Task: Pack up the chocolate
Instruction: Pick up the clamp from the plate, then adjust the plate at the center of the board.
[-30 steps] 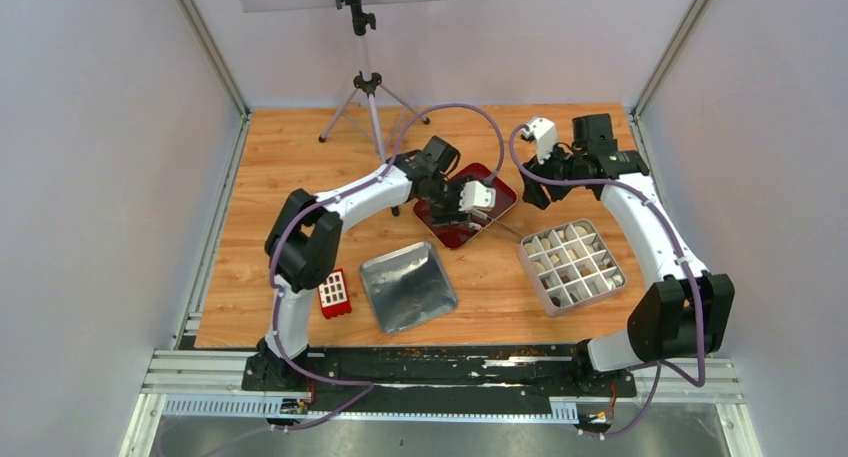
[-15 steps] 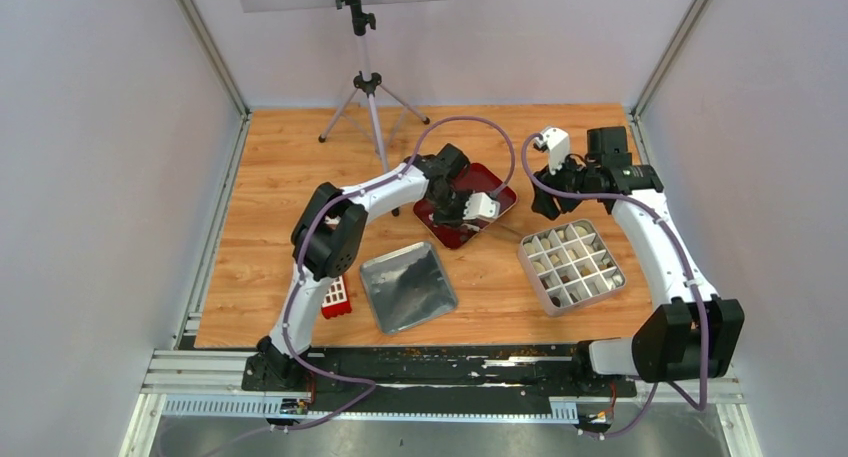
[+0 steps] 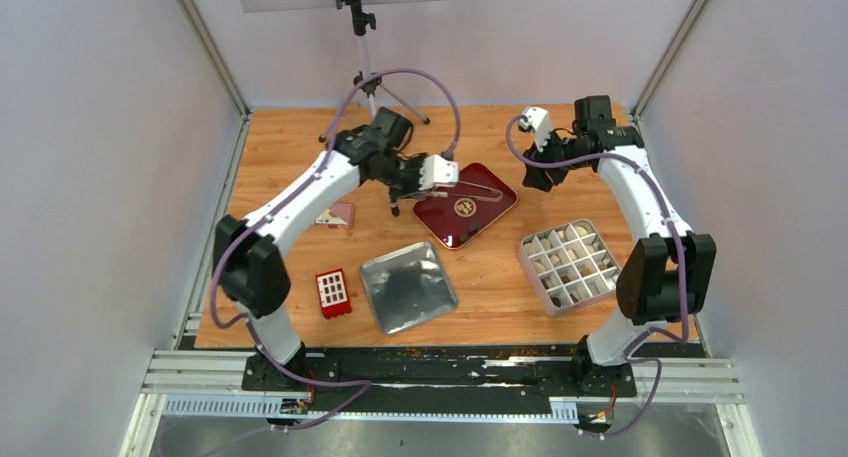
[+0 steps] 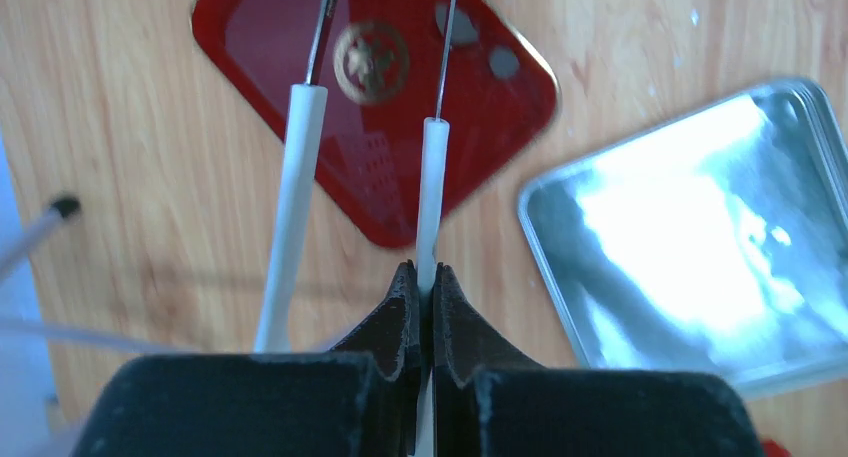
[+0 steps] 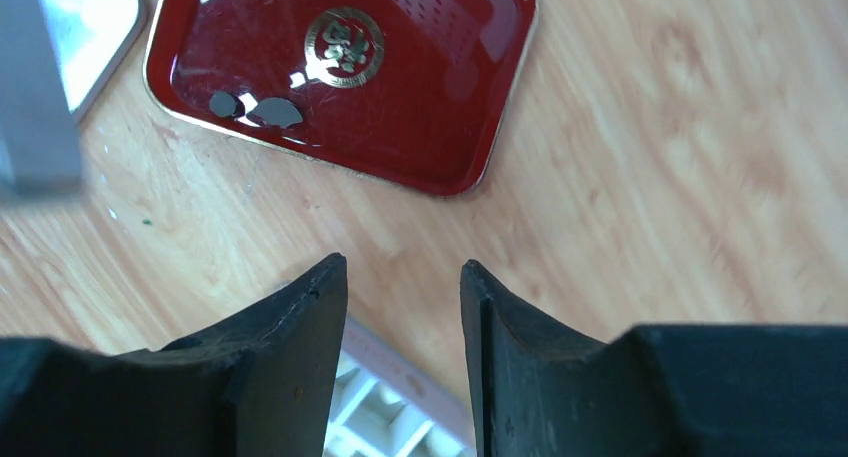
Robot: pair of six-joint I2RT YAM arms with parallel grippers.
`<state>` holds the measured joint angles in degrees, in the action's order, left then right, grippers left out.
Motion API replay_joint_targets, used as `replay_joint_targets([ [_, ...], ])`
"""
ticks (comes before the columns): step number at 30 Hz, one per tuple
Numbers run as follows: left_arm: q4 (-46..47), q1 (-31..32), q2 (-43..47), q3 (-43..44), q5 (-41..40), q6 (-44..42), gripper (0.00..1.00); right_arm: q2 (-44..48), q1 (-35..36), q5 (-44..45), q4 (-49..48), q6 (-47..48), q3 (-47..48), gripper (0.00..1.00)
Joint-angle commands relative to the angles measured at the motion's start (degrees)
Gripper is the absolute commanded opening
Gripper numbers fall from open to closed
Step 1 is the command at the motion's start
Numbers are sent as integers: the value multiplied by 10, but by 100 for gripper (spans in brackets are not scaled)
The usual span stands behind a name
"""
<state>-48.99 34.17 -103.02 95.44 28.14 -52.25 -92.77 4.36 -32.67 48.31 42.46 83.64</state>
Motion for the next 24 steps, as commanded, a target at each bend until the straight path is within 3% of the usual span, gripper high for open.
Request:
replay_joint_targets([
  [1, -75, -40, 101, -98, 25, -19, 0, -64, 1, -102, 134, 306, 81, 46],
  [4, -88, -64, 164, -165, 36, -19, 0, -107, 9, -96, 169, 429, 87, 47],
  [8, -62, -70, 242, -256, 21, 13, 0, -163, 70, -36, 178, 522, 92, 46],
  [17, -42, -118, 280, -307, 29, 27, 0, -237, 139, 58, 98, 582, 73, 46],
  [24, -42, -134, 298, -316, 31, 31, 0, -264, 158, 83, 132, 599, 70, 41],
])
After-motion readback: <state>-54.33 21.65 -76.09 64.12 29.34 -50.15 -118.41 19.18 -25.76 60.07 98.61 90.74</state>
